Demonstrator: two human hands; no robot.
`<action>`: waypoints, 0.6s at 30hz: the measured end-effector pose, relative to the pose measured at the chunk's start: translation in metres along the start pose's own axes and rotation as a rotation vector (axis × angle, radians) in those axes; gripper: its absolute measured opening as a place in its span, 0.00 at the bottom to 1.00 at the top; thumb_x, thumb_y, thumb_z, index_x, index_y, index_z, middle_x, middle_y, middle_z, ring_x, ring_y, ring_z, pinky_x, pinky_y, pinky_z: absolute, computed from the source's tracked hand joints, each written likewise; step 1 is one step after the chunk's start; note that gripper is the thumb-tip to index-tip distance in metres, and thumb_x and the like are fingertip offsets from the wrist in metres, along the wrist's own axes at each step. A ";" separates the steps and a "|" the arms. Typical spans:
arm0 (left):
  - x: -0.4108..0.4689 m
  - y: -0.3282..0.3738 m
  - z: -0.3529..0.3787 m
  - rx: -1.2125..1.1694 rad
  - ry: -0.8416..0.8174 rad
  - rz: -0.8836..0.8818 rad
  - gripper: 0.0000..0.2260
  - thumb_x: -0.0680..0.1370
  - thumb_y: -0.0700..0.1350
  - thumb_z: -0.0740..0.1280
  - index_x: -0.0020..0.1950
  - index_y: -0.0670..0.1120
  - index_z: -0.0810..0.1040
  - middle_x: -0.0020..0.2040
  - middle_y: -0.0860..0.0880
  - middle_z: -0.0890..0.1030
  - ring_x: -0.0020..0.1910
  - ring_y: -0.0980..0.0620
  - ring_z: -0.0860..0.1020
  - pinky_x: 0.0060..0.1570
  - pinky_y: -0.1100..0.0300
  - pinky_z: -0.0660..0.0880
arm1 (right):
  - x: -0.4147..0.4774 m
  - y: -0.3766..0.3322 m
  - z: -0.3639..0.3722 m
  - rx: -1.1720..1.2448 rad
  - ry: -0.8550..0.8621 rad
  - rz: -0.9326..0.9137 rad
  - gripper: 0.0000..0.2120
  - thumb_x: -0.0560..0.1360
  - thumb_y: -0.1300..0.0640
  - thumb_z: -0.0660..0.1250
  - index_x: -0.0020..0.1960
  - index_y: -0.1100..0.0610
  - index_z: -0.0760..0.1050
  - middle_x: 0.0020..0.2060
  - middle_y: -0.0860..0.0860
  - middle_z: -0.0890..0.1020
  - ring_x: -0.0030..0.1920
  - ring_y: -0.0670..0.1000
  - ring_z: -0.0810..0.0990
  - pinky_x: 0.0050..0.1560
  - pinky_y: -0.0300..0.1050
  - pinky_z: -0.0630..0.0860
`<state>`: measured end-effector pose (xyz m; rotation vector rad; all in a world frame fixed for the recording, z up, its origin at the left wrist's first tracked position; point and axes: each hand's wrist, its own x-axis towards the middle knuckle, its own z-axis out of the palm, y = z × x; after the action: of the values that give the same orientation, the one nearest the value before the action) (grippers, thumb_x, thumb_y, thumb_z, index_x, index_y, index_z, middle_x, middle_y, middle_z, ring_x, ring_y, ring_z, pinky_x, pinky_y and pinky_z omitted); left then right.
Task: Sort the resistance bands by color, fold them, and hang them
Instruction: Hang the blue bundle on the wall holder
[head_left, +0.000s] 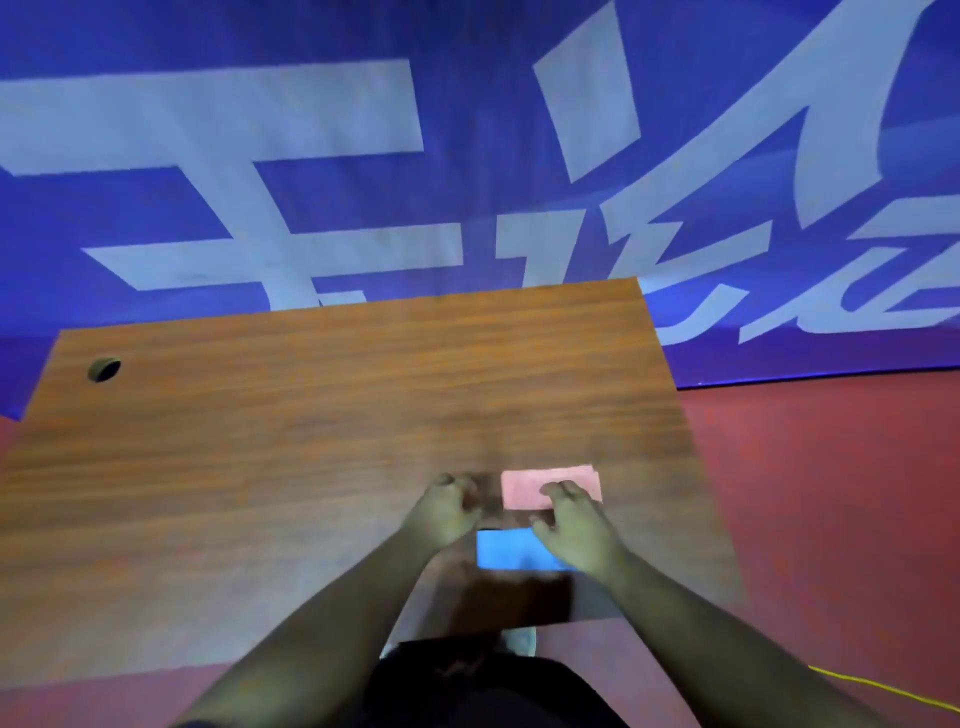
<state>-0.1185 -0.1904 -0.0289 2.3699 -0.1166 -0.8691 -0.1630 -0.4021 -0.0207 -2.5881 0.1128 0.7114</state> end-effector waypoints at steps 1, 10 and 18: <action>0.000 -0.007 0.010 -0.001 -0.009 -0.018 0.25 0.67 0.55 0.60 0.55 0.42 0.82 0.55 0.41 0.82 0.59 0.43 0.77 0.59 0.66 0.67 | 0.000 0.000 0.010 -0.016 -0.025 -0.020 0.26 0.74 0.46 0.61 0.69 0.56 0.69 0.64 0.54 0.74 0.65 0.56 0.72 0.66 0.47 0.68; 0.005 -0.033 0.064 -0.014 -0.057 0.004 0.21 0.70 0.43 0.66 0.62 0.42 0.79 0.62 0.41 0.77 0.67 0.45 0.71 0.69 0.63 0.64 | 0.015 0.001 0.074 -0.176 -0.083 -0.154 0.25 0.72 0.48 0.62 0.67 0.55 0.72 0.61 0.54 0.73 0.62 0.59 0.71 0.62 0.51 0.67; 0.007 -0.040 0.069 -0.017 0.029 0.123 0.12 0.70 0.39 0.71 0.52 0.44 0.78 0.57 0.45 0.74 0.56 0.47 0.75 0.56 0.64 0.67 | 0.015 0.010 0.095 -0.159 0.138 -0.170 0.17 0.63 0.50 0.62 0.50 0.52 0.78 0.46 0.51 0.75 0.48 0.56 0.73 0.48 0.48 0.64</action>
<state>-0.1605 -0.1953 -0.0973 2.3310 -0.2401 -0.7740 -0.1965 -0.3679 -0.1051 -2.7557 -0.1256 0.4983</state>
